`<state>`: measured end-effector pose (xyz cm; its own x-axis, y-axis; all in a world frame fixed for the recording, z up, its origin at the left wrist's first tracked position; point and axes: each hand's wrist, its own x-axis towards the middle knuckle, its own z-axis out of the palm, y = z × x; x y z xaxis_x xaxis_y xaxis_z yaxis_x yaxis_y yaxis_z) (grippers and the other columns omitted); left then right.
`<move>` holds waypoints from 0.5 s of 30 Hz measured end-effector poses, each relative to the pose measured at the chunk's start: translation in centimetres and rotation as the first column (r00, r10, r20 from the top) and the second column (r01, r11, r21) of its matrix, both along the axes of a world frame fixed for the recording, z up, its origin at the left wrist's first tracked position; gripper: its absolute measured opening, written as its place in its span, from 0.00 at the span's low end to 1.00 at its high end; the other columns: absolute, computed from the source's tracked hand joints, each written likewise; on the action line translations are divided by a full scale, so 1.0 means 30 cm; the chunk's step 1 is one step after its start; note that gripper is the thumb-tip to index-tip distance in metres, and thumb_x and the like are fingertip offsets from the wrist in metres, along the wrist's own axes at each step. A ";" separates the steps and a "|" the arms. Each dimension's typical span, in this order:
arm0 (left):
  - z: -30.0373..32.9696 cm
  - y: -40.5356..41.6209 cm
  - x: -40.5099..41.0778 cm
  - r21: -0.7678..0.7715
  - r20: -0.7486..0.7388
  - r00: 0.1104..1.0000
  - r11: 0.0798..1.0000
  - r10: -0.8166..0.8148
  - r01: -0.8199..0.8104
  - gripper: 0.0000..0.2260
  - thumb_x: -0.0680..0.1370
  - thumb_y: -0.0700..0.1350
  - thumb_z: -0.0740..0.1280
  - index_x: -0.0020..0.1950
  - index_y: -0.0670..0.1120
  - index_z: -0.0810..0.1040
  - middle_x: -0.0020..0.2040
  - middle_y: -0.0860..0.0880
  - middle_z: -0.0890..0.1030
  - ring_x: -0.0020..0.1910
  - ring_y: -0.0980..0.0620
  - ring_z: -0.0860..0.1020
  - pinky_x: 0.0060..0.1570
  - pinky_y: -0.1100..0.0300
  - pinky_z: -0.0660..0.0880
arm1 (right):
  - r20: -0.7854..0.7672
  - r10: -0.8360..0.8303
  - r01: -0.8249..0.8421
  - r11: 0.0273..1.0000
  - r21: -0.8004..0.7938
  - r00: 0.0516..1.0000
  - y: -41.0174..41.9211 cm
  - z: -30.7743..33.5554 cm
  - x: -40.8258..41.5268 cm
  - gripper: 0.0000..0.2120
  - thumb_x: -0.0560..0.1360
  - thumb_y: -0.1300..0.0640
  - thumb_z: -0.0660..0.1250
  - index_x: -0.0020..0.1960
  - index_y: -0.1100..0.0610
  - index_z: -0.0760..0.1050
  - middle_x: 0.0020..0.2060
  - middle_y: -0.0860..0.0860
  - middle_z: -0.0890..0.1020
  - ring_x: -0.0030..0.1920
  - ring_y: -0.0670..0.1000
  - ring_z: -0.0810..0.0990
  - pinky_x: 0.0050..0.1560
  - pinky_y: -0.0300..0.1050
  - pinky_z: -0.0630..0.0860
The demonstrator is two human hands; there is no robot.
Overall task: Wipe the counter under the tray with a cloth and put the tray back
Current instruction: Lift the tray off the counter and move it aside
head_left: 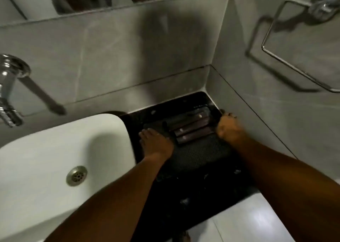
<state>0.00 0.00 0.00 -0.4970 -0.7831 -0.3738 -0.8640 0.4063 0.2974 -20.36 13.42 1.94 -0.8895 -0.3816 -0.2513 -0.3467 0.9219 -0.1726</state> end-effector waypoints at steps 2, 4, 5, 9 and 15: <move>-0.021 0.001 0.001 0.054 0.092 0.983 0.985 0.160 -0.166 0.39 0.79 0.52 0.62 0.78 0.31 0.45 0.78 0.33 0.49 0.78 0.34 0.49 0.76 0.44 0.52 | 0.020 0.013 -0.014 0.998 0.062 1.000 0.032 -0.029 -0.016 0.22 0.78 0.60 0.61 0.70 0.65 0.66 0.67 0.63 0.72 0.66 0.63 0.72 0.68 0.54 0.69; -0.069 -0.019 0.012 0.058 0.144 0.962 0.969 0.231 -0.241 0.39 0.79 0.50 0.62 0.77 0.29 0.46 0.77 0.32 0.53 0.77 0.34 0.55 0.74 0.45 0.56 | 0.039 0.010 -0.013 0.998 0.065 0.999 0.063 -0.077 -0.041 0.20 0.78 0.61 0.60 0.68 0.67 0.68 0.65 0.64 0.74 0.64 0.63 0.74 0.67 0.55 0.72; -0.088 -0.029 0.016 0.050 0.169 0.963 0.974 0.210 -0.222 0.37 0.79 0.50 0.62 0.76 0.28 0.48 0.77 0.32 0.55 0.76 0.35 0.57 0.73 0.46 0.57 | 0.050 0.004 -0.007 0.998 0.058 0.999 0.069 -0.095 -0.043 0.20 0.78 0.62 0.60 0.68 0.67 0.69 0.64 0.65 0.75 0.63 0.64 0.75 0.66 0.56 0.73; -0.122 -0.043 0.018 0.019 0.258 0.959 0.992 0.114 -0.123 0.28 0.80 0.46 0.60 0.75 0.31 0.60 0.73 0.36 0.64 0.72 0.36 0.64 0.71 0.47 0.62 | 0.106 0.021 -0.027 0.998 0.050 0.994 0.084 -0.127 -0.057 0.16 0.78 0.62 0.60 0.63 0.68 0.73 0.60 0.65 0.78 0.61 0.65 0.79 0.61 0.57 0.76; -0.157 -0.017 0.037 0.021 0.300 0.951 0.997 0.069 -0.078 0.22 0.79 0.42 0.60 0.71 0.33 0.67 0.71 0.37 0.68 0.70 0.38 0.68 0.69 0.50 0.67 | 0.111 0.048 -0.055 0.997 0.062 0.993 0.107 -0.167 -0.061 0.11 0.78 0.63 0.61 0.56 0.67 0.78 0.56 0.65 0.81 0.57 0.65 0.81 0.56 0.57 0.78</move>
